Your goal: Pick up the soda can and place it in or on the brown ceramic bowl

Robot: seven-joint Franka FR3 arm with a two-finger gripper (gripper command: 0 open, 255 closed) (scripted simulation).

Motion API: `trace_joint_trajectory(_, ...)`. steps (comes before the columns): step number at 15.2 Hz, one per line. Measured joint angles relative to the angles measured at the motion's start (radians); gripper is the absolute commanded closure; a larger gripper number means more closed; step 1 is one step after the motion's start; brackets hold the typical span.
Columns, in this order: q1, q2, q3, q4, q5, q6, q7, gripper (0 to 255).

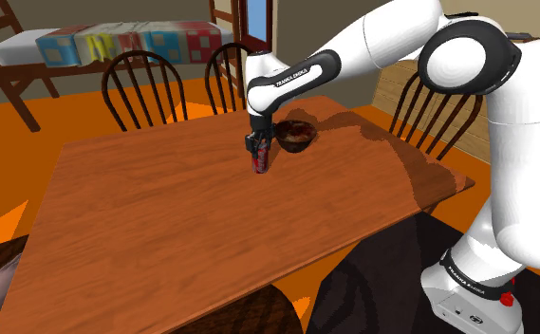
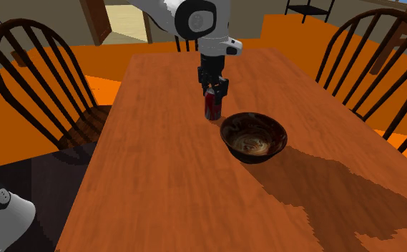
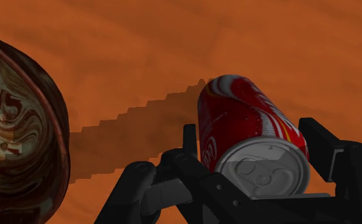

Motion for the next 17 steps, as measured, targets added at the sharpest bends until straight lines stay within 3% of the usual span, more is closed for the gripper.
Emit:
trace_joint_trajectory(8,0.0,0.0,0.0,0.0,0.0,0.0,0.0,255)
trace_joint_trajectory(17,-0.002,-0.044,0.001,0.042,0.004,-0.087,-0.004,255)
